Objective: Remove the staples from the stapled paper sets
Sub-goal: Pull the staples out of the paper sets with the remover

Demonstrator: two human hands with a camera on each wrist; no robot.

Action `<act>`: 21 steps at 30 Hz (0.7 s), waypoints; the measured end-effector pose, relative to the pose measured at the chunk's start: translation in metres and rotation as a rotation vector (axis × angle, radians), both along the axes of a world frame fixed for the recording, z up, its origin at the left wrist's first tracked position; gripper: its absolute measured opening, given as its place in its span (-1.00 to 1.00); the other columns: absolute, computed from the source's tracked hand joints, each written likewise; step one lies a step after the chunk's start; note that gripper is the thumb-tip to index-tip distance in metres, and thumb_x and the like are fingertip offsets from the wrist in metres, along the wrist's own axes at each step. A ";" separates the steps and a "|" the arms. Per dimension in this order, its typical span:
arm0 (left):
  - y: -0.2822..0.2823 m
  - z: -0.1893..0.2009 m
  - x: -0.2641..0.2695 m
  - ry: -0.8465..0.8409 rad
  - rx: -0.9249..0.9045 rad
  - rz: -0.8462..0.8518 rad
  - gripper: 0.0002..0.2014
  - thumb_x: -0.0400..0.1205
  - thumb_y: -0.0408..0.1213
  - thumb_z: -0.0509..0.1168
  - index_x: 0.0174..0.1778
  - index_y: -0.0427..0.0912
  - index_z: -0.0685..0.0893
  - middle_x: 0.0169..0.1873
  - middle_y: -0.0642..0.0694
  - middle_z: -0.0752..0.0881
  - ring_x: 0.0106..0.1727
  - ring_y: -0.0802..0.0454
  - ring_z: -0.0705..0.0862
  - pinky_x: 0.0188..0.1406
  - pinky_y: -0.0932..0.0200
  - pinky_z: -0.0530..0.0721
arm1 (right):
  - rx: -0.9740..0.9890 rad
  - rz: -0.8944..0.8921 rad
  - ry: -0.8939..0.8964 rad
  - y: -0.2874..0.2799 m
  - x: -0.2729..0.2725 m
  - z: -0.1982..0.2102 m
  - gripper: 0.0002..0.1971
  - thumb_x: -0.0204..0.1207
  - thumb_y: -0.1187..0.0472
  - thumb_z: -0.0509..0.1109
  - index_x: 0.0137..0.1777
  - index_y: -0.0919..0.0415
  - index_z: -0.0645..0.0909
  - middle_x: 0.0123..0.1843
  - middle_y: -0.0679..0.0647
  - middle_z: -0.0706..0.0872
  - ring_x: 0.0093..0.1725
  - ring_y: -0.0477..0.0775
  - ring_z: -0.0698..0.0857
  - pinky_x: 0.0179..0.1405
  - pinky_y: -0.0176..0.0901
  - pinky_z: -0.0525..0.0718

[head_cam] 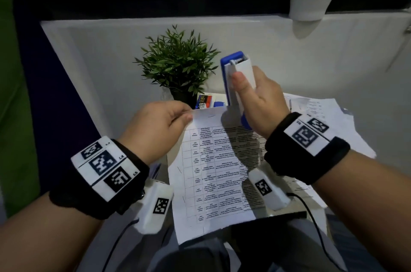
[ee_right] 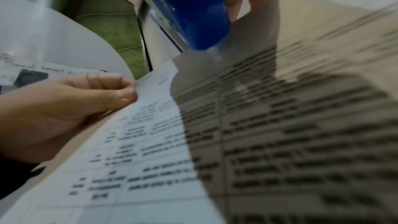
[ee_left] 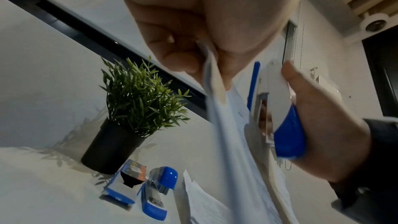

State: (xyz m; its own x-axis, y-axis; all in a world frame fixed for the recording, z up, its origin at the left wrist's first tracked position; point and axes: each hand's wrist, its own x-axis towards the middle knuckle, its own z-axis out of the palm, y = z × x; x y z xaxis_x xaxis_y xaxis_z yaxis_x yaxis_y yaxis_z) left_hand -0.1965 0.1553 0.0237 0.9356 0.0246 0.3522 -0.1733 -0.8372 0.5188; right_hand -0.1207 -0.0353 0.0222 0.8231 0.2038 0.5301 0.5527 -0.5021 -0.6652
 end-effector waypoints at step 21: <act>-0.002 -0.027 -0.008 -0.020 -0.058 -0.083 -0.74 0.57 -0.04 0.17 -0.03 0.01 0.75 -0.22 0.18 0.72 -0.12 0.17 0.66 -0.16 0.19 0.59 | 0.171 0.022 0.093 0.007 0.007 -0.014 -0.47 0.31 -0.46 -0.10 -0.39 -0.03 0.40 -0.40 -0.07 0.54 -0.29 0.08 0.55 -0.22 -0.12 0.45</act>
